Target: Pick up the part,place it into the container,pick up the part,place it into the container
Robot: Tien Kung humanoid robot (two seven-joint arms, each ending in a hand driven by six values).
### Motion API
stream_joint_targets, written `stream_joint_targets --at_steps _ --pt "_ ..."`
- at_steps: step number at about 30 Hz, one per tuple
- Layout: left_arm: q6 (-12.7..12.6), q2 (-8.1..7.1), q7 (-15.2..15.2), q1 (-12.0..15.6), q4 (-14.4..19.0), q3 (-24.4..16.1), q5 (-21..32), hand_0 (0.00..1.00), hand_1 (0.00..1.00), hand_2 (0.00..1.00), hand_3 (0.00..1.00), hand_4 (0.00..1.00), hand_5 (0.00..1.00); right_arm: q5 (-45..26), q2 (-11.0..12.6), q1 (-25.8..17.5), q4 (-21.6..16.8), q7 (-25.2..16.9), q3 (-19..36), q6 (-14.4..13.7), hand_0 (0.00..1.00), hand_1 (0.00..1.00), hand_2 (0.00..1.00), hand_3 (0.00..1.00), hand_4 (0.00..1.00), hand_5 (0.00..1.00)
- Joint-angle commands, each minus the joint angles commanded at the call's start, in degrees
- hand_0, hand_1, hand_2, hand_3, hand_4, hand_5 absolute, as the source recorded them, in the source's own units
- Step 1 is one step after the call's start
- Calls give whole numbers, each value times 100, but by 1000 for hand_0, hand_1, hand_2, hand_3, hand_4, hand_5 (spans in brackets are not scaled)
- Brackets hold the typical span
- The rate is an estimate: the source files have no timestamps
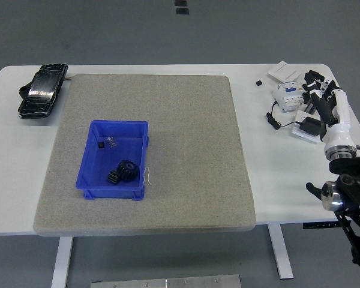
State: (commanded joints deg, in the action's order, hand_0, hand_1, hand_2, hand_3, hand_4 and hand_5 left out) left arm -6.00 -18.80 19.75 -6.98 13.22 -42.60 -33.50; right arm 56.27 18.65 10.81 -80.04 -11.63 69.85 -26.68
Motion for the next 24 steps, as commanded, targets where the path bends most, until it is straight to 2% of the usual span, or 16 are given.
stream_joint_targets --at_steps 5,15,24 --pt "-55 22 -52 101 -5 88 238 682 638 606 585 627 277 -19 -15 -49 14 -12 29 6 737 739 739 713 867 634" --pt "-89 139 8 64 21 -40 183 682 639 607 586 631 275 -39 -76 -115 51 13 164 -8 734 738 738 707 859 646" --pt "-97 124 -1 55 16 -36 195 683 639 607 586 634 274 -70 -87 -94 47 4 156 7 734 736 738 707 859 647"
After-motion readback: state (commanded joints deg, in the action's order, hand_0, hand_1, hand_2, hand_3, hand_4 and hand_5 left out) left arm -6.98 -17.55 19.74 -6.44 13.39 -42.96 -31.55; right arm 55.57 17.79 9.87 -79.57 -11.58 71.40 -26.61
